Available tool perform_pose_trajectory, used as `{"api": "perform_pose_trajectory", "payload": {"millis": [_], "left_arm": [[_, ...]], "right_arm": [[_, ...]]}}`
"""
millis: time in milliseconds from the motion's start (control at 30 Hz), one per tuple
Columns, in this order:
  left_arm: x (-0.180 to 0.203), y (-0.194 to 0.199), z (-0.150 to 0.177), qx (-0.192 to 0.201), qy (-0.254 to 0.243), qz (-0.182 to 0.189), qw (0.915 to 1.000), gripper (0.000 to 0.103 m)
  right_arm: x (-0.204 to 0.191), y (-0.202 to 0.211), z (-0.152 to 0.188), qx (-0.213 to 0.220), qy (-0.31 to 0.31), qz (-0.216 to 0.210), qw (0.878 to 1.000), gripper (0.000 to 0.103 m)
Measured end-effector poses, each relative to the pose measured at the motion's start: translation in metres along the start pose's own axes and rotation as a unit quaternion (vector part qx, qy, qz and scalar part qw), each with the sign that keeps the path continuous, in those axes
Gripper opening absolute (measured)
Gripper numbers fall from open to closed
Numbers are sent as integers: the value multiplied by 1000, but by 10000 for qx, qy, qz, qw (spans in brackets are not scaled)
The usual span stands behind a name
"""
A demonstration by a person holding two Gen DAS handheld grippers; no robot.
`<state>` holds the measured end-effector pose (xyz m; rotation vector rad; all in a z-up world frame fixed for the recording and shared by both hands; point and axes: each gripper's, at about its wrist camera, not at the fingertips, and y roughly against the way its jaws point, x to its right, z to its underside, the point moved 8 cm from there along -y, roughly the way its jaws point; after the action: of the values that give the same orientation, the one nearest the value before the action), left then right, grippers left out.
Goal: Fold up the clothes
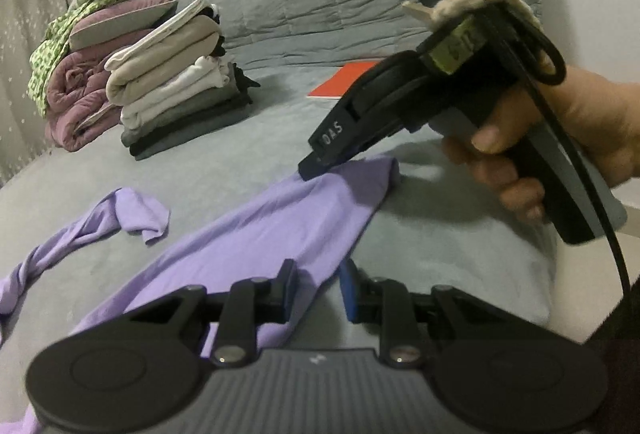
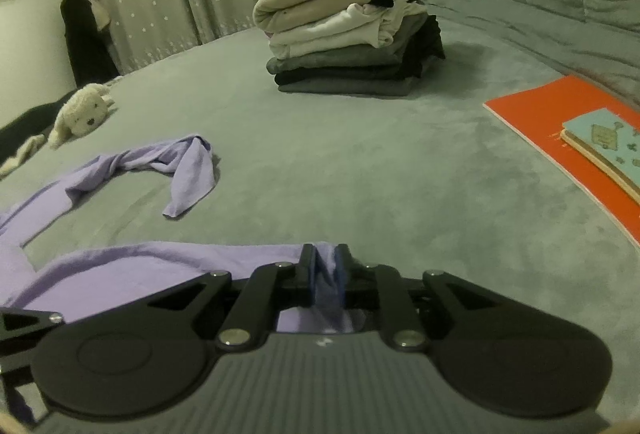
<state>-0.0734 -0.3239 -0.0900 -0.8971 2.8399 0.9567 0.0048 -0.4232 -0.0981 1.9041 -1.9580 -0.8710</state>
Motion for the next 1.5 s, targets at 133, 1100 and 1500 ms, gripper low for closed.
{"api": "perform_pose_trajectory", "payload": {"millis": [133,1100,1500], "left_arm": [[7,-2,-4,44,41,43,10000,0],[56,27,1,-55,311,1907,9811,10],[8,55,7,55,707,1628,9841,33]], "right_arm": [[0,-1,-1,21,69,73,9999,4],[19,42,19,-576,905,1548,9821,5],[48,85,10,-516,-640,789,9935,36]]}}
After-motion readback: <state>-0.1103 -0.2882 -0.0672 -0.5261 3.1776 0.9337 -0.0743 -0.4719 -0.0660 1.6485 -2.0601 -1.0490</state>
